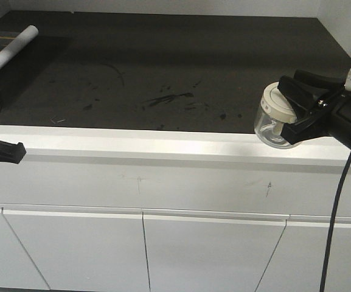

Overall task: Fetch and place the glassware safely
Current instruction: 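Lift the jar with the right gripper toward the robot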

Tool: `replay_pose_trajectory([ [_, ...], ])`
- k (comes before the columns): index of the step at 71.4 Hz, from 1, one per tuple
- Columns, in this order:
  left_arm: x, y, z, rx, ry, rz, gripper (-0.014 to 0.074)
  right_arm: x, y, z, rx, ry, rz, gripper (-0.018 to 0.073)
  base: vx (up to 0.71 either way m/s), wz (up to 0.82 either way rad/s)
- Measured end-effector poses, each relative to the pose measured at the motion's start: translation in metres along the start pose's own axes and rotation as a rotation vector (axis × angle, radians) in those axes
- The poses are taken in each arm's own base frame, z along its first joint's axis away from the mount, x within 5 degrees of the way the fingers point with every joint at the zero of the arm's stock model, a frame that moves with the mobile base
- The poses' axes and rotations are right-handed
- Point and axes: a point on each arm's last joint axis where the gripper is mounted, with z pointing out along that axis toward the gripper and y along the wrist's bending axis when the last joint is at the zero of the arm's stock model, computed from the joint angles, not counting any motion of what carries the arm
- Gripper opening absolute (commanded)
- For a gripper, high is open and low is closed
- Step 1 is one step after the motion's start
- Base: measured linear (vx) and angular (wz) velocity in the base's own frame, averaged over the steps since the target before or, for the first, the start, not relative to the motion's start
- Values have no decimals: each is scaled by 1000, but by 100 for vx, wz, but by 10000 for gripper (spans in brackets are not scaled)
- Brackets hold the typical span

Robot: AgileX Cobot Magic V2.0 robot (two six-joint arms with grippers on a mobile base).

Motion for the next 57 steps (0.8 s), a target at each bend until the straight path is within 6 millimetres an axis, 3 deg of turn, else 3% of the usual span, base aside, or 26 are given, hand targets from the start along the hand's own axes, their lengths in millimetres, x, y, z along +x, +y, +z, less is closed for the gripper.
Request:
replay_pose_trajectory([
  [12, 0, 0, 0, 0, 0, 0, -7, 1, 10, 4, -32, 20, 3, -2, 0, 0],
  [32, 0, 0, 0, 0, 0, 0, -7, 7, 71, 19, -122, 120, -43, -2, 0, 0],
  [57, 0, 0, 0, 0, 0, 0, -7, 2, 130, 17, -312, 99, -25, -2, 0, 0],
])
